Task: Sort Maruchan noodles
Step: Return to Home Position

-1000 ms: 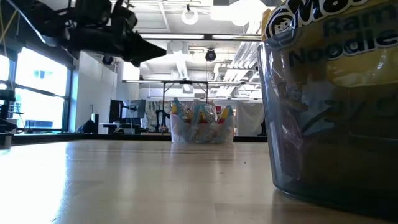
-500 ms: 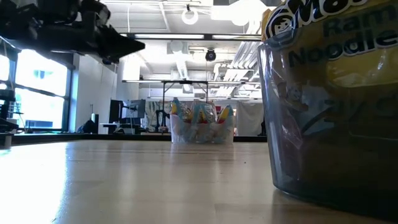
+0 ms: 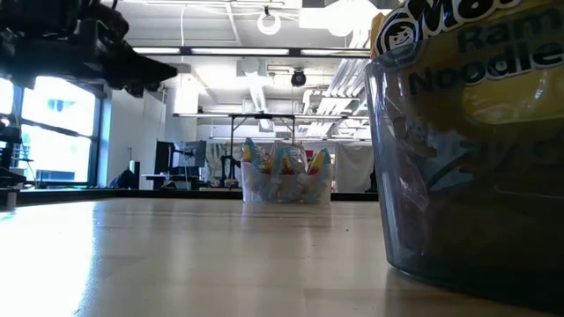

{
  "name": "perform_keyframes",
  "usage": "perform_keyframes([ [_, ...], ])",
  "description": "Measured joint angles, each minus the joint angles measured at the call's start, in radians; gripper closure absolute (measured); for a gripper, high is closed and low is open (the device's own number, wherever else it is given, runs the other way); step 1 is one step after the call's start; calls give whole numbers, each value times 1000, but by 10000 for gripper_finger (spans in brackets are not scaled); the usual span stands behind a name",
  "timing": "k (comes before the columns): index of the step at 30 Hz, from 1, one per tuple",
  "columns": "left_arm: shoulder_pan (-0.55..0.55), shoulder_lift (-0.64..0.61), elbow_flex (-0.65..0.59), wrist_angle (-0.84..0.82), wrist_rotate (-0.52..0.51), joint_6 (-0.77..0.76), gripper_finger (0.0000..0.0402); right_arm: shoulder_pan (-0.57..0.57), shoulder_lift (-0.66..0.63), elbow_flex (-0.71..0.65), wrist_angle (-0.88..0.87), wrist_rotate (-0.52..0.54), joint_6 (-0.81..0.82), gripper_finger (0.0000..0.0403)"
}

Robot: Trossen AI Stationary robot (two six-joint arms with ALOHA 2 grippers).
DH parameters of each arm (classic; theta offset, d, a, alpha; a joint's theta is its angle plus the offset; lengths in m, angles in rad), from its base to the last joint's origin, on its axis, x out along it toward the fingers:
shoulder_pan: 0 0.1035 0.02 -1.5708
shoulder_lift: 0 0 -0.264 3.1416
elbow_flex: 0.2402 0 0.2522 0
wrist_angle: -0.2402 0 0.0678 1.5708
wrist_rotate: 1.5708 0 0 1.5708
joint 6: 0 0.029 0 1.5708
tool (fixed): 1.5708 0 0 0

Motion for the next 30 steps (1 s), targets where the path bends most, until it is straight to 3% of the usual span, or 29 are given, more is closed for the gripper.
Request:
perform_keyframes([
  [7, 0, -185, -27, -207, -4, -35, 401, 0, -221, 0, -228, 17, 21, 403],
  [18, 0, -424, -28, -413, -90, -39, 401, 0, -219, 3, -245, 54, 48, 403],
  [25, 0, -468, -28, -468, -193, -37, 401, 0, -219, 3, -250, 28, 77, 403],
  [30, 0, -468, -28, -484, -190, -59, 401, 0, -219, 3, -250, 30, 85, 403],
])
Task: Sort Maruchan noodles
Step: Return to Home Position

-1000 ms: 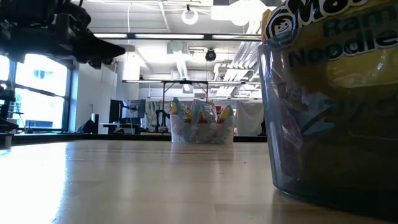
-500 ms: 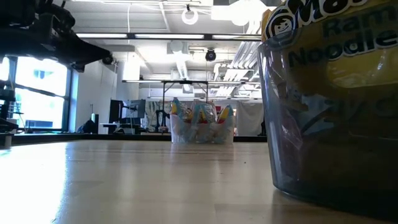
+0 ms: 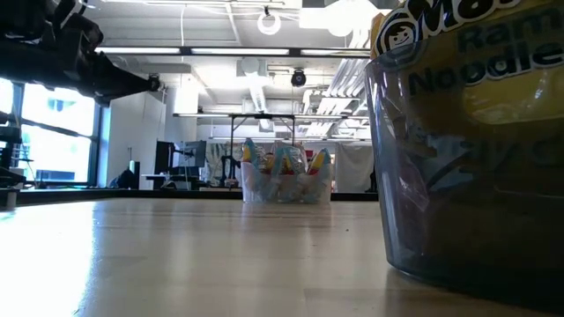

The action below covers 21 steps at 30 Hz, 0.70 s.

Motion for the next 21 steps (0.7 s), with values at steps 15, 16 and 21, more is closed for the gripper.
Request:
perform_keyframes([
  [15, 0, 0, 0, 3, 0, -84, 401, 0, 0, 0, -1, -3, 66, 402],
  [16, 0, 0, 0, 2, 0, -84, 401, 0, 0, 0, -1, -3, 66, 402],
  [21, 0, -2, 0, 1, 0, -84, 401, 0, 0, 0, -1, -3, 66, 402],
])
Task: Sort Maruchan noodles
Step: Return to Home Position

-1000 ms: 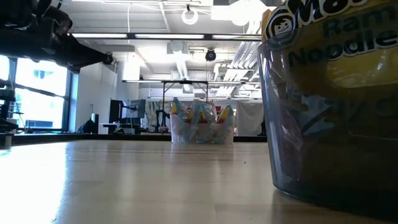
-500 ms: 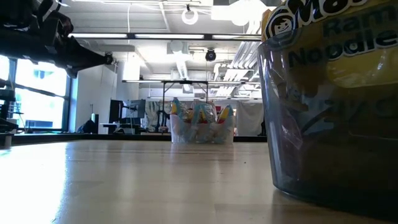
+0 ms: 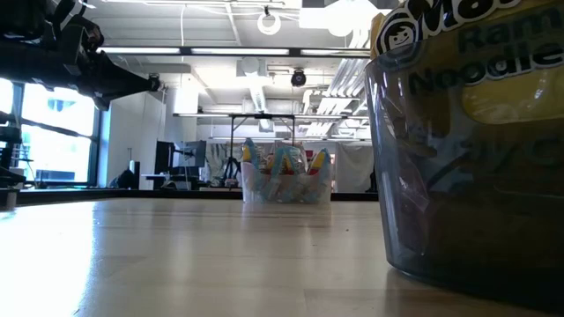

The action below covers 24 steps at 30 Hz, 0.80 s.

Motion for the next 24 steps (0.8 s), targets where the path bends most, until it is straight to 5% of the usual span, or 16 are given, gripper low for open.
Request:
perform_keyframes([
  [24, 12, -15, -80, 130, 4, -1, 401, -11, -5, -41, 119, 0, 0, 402],
])
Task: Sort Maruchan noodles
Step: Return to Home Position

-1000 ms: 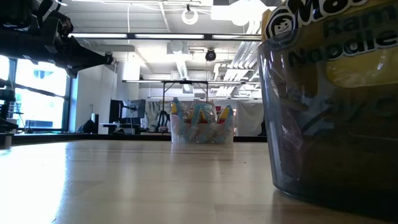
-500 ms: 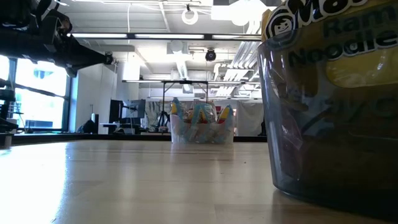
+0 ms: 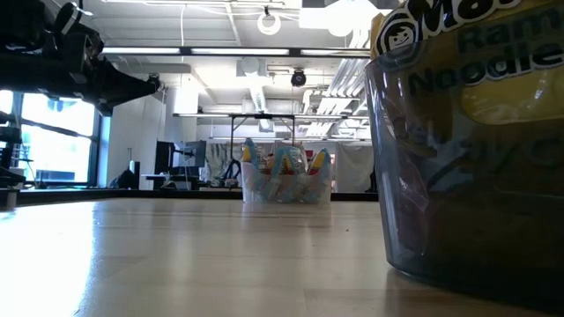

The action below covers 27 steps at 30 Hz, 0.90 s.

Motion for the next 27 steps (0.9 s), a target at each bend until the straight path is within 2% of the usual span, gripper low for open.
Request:
perform_keyframes([
  [7, 13, 0, 0, 4, 1, 0, 401, 0, 0, 0, 0, 0, 0, 402],
  [15, 94, 0, 0, 4, 0, 1, 401, 0, 2, -1, 0, 0, 0, 402],
  [27, 98, 3, 0, 3, 0, 1, 401, 0, 6, -1, 0, 0, 0, 402],
])
